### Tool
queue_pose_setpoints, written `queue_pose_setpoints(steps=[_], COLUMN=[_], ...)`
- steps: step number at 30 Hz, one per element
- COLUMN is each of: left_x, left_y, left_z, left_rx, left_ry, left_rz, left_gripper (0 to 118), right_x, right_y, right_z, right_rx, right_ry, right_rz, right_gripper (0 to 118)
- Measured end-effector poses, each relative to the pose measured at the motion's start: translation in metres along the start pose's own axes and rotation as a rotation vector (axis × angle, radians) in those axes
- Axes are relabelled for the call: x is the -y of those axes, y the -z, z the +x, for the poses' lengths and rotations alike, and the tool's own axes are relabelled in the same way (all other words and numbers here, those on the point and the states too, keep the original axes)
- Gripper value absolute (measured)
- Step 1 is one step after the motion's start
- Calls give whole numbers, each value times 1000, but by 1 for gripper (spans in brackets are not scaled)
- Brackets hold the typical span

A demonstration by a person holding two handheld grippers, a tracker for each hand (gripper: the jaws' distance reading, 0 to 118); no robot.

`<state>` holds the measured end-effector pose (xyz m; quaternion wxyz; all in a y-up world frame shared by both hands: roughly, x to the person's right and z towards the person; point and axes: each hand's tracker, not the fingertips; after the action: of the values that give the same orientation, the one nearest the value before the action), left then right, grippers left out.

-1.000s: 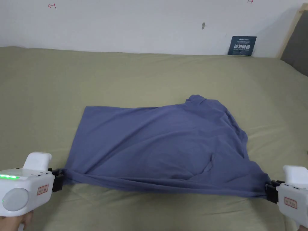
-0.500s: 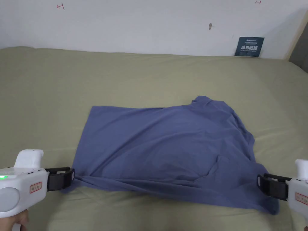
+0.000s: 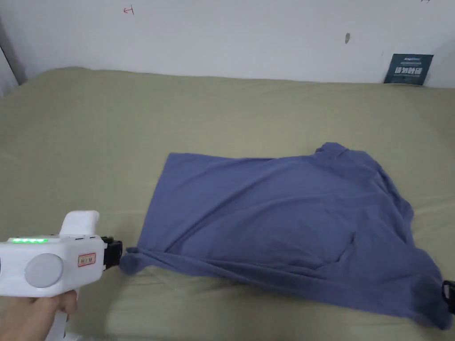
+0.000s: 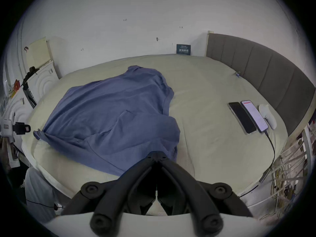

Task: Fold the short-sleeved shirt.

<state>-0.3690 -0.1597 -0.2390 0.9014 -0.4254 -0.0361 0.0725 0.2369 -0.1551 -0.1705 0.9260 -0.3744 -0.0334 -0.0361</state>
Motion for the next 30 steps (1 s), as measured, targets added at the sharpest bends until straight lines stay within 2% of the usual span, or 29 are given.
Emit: queue_pose_setpoints(steps=[1,3,6,8,10,11,12,13,14,15,16,17,20,21,22,23,24,25,27,30], left_x=[-2,-3,-3,-1,2,5,8,9,11,12,11,11,10,10,11,11,12,12,11,3], left_y=[6,23,39,47,48,46,44,42,42,41,41,42,43,42,41,40,39,36,32,24], left_z=[-2,-4,-5,-3,4,9,13,17,18,21,23,24,20,19,19,20,21,21,19,19], left_rx=[11,-25,-42,-47,-38,-47,-48,-48,-25,-26,-36,-37,-45,-43,-42,-43,-44,-43,-40,-24], left_ry=[-18,-52,-68,-70,-51,-19,26,51,33,32,36,46,40,33,34,39,47,49,46,50], left_rz=[-19,-53,-58,-76,-109,-103,-86,-79,-84,-71,-79,-82,-72,-69,-68,-66,-63,-56,-43,-15], left_gripper=[34,118,118,116,101,79,28,7,7,7,7,7,7,7,7,7,7,7,7,7], right_x=[1,4,5,7,8,11,12,13,13,14,14,14,18,18,18,23,26,26,20,7], right_y=[1,2,4,6,8,16,18,19,21,22,22,25,31,33,35,41,44,44,37,28], right_z=[0,1,2,2,1,3,4,4,3,3,3,3,2,1,0,2,5,7,14,17], right_rx=[3,10,11,6,7,5,0,-8,-10,-11,-16,-31,-47,-7,4,17,43,51,11,29], right_ry=[-2,-6,-1,-3,-13,-19,-24,-28,-30,-33,-33,-27,-54,-79,-93,-98,-97,-85,-28,-32], right_rz=[-5,-15,-28,-40,-54,-59,-64,-70,-72,-75,-80,-99,-129,-143,-146,-139,-129,-117,-111,-64], right_gripper=[0,0,0,0,0,1,2,9,28,70,103,118,113,100,82,54,15,4,3,3])
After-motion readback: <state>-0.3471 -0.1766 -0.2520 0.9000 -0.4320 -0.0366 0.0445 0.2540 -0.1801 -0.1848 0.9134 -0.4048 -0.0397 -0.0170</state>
